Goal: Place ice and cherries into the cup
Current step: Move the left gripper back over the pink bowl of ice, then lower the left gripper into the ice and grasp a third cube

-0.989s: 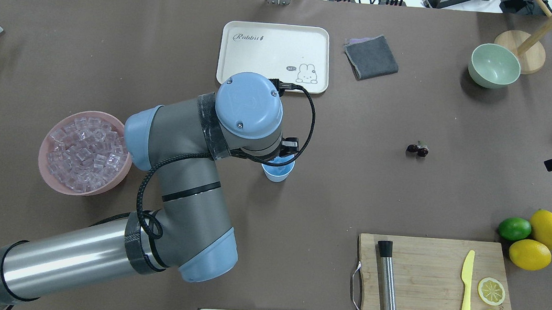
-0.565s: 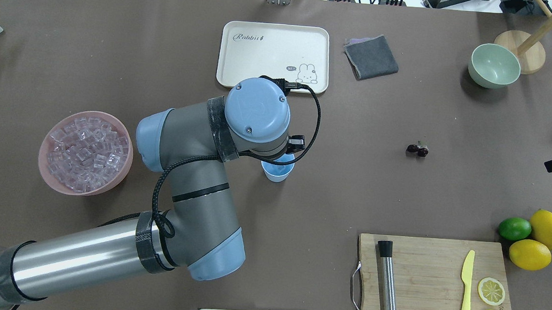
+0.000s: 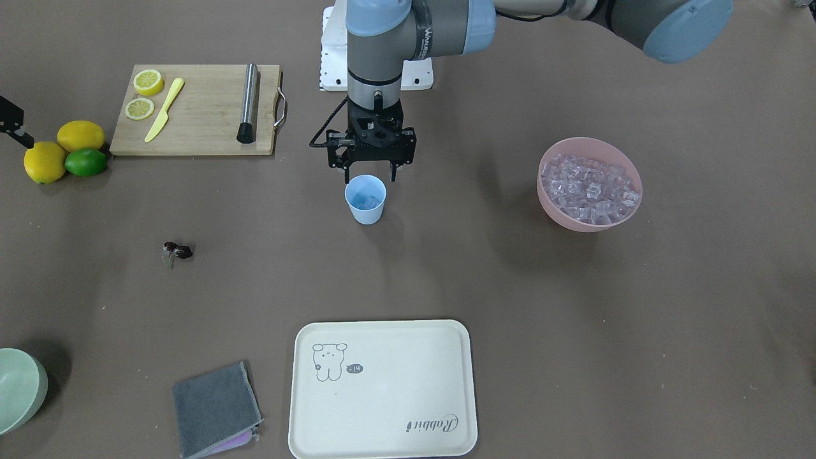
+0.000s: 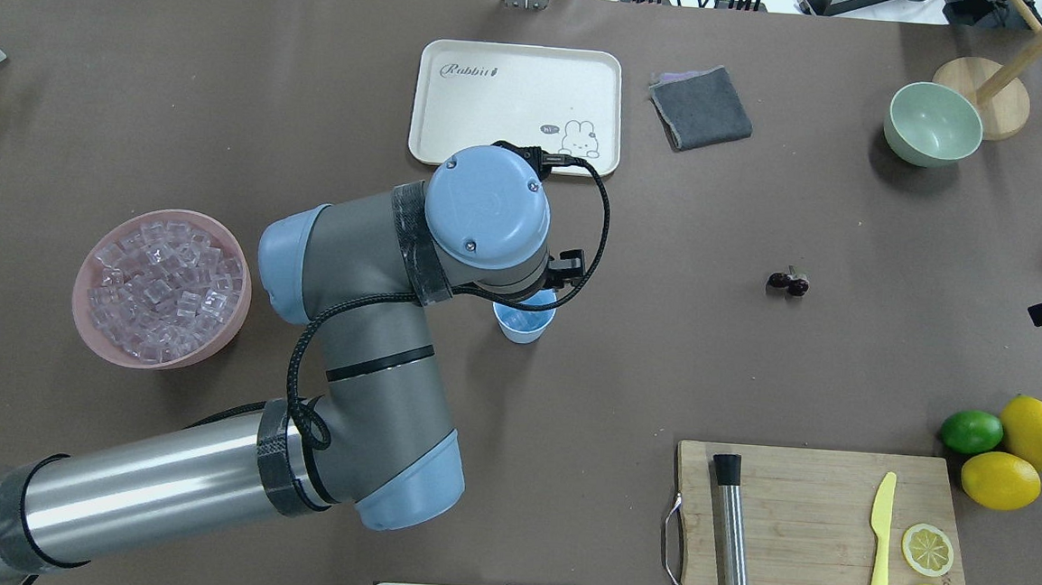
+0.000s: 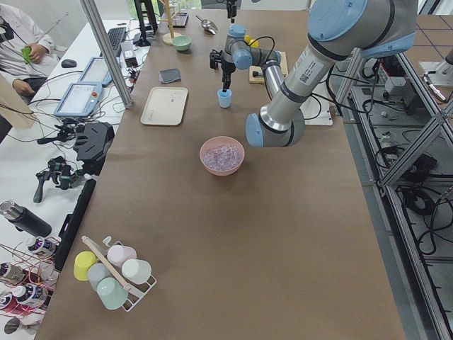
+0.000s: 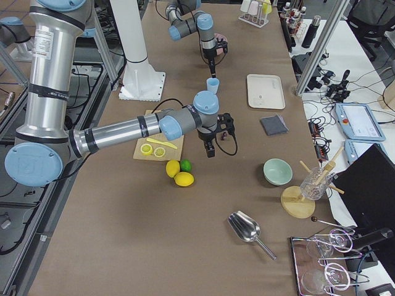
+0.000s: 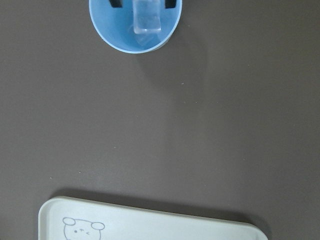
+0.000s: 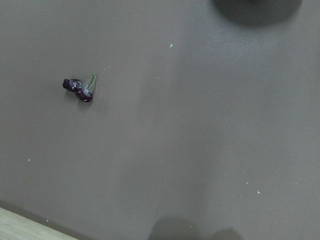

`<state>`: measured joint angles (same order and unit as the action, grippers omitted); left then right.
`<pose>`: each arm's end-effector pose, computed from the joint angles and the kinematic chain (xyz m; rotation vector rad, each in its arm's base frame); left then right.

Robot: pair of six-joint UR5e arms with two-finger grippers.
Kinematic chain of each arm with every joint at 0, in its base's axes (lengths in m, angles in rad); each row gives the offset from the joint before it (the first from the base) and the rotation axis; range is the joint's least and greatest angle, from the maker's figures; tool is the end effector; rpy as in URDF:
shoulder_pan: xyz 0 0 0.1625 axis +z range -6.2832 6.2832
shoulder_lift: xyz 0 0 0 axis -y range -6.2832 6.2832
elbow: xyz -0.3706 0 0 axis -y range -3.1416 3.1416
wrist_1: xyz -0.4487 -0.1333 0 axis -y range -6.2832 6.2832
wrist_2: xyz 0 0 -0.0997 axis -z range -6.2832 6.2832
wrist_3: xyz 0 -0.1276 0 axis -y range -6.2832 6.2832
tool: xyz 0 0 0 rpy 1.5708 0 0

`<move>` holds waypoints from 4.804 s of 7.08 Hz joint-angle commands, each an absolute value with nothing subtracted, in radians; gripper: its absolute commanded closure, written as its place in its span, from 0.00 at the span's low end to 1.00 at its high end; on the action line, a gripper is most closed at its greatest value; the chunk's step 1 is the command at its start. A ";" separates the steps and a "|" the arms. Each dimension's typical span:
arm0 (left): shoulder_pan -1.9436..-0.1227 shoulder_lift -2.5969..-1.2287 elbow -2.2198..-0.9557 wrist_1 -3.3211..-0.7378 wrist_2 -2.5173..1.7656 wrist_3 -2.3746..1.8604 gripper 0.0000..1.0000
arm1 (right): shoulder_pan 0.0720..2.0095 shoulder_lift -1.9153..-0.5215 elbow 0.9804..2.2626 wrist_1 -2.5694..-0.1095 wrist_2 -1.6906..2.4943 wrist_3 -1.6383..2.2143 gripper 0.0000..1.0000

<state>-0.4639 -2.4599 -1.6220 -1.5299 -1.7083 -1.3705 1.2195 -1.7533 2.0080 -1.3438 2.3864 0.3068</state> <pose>0.5861 -0.4227 0.0342 0.1719 0.8919 -0.1834 -0.1327 -0.4795 0.4452 0.1719 -0.9041 -0.2377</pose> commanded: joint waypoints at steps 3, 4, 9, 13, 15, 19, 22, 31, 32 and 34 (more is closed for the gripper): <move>-0.535 -2.214 -1.868 -1.523 -1.720 -1.182 0.06 | 1.220 -1.770 2.014 -1.341 2.385 0.308 0.00; -0.587 -2.162 -1.888 -1.523 -1.745 -1.079 0.06 | 1.218 -1.770 2.010 -1.341 2.384 0.308 0.00; -0.761 -1.746 -2.143 -1.537 -1.960 -0.837 0.06 | 1.220 -1.775 2.014 -1.335 2.382 0.308 0.00; -0.718 -1.752 -2.115 -1.614 -1.982 -1.403 0.03 | 1.180 -1.766 2.016 -1.333 2.385 0.305 0.01; -0.695 -1.764 -2.090 -1.614 -1.931 -1.585 0.03 | 1.177 -1.769 2.016 -1.331 2.382 0.266 0.01; -0.761 -1.707 -2.115 -1.617 -1.959 -1.865 0.31 | 1.158 -1.756 2.011 -1.283 2.382 0.247 0.01; -0.750 -1.730 -2.048 -1.682 -1.954 -2.029 0.37 | 1.131 -1.697 1.990 -1.284 2.376 0.256 0.01; -0.693 -1.726 -1.933 -1.829 -1.937 -2.140 0.37 | 1.126 -1.637 1.967 -1.292 2.385 0.262 0.01; -0.693 -1.714 -1.931 -1.830 -1.937 -2.138 0.37 | 1.127 -1.637 1.968 -1.292 2.385 0.264 0.01; -0.684 -1.713 -1.925 -1.832 -1.937 -2.138 0.37 | 1.129 -1.640 1.970 -1.292 2.401 0.264 0.01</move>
<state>-0.6907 -1.7149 -1.9273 -1.8303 -1.9377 -2.1379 1.1282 -1.6381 1.9693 -1.2916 2.3909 0.2636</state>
